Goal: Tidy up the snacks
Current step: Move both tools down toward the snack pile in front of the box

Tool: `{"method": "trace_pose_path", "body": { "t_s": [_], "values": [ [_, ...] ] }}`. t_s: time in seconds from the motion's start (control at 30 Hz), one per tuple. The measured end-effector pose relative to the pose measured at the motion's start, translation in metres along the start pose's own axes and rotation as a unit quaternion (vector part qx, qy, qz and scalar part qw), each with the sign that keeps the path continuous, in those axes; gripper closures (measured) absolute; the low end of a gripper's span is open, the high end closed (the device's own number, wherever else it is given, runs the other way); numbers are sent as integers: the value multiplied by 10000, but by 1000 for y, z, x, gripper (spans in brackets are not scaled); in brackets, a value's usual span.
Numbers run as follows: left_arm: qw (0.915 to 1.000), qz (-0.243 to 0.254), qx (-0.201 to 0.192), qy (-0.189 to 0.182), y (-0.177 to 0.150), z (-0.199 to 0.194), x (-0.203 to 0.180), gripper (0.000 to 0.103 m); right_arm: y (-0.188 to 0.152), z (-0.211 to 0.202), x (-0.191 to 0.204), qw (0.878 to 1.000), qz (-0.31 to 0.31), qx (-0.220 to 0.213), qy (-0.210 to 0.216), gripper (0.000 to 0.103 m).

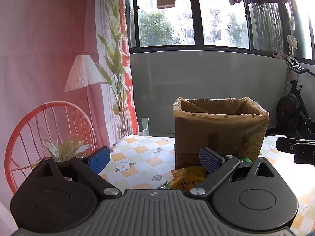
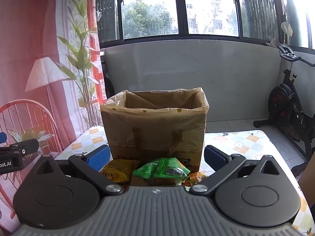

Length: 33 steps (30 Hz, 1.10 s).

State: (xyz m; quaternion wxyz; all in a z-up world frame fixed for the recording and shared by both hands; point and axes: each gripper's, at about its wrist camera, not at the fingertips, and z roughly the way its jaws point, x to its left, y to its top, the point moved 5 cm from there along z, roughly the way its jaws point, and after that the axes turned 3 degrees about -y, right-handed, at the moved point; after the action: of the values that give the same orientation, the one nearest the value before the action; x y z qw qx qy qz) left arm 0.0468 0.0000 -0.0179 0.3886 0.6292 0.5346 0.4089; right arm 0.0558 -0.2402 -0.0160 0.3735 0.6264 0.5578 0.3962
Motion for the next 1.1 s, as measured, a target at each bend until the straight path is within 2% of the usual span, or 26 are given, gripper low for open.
{"method": "trace_pose_path", "body": {
  "t_s": [0.5,1.1],
  "values": [
    [10000,-14,73,25,0,2,-5,5,-1,-1,1,10000,-8,0,0,0],
    [10000,-46,-86,17,-2,4,-2,5,-4,-1,1,10000,6,26,-3,0]
  ]
}}
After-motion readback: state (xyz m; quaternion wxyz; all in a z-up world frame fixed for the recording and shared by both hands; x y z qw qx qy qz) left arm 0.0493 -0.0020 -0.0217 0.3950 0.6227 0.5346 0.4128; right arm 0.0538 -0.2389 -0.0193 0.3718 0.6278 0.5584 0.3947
